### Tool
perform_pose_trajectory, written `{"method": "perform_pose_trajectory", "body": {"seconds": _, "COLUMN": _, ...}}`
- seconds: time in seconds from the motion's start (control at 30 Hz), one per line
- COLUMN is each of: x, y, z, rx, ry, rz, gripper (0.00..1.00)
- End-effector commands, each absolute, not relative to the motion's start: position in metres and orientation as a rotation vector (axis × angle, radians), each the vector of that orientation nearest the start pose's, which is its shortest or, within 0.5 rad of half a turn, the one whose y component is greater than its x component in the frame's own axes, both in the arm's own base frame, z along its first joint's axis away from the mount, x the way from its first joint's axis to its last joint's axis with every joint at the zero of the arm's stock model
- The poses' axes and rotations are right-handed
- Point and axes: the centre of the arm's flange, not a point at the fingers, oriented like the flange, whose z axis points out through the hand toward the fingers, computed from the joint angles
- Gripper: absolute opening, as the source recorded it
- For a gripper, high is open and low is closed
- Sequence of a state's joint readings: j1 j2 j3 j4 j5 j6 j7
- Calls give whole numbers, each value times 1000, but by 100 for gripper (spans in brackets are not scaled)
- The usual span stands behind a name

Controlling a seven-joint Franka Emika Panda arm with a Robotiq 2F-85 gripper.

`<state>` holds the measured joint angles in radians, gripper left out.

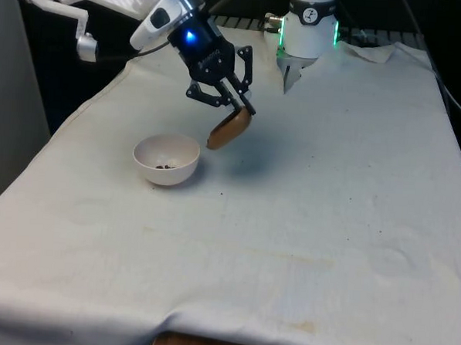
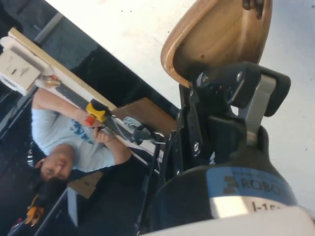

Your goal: Pour the coffee beans from the cup into the bowl.

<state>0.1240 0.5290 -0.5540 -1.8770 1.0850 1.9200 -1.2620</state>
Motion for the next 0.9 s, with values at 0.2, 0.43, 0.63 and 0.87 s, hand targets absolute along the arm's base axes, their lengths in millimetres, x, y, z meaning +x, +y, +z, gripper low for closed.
{"method": "perform_pose_trajectory", "body": {"seconds": 0.2, "x": 587, "y": -168, "z": 252, "rx": -2495, "ry": -320, "rz": -323, "gripper": 0}}
{"method": "perform_pose_trajectory", "body": {"seconds": 0.43, "x": 591, "y": -156, "z": 255, "rx": -2525, "ry": -338, "rz": -304, "gripper": 0}}
{"method": "perform_pose_trajectory", "body": {"seconds": 0.63, "x": 592, "y": -146, "z": 257, "rx": -2545, "ry": -354, "rz": -296, "gripper": 0}}
{"method": "perform_pose_trajectory", "body": {"seconds": 0.87, "x": 595, "y": -137, "z": 259, "rx": -2570, "ry": -373, "rz": -289, "gripper": 0}}
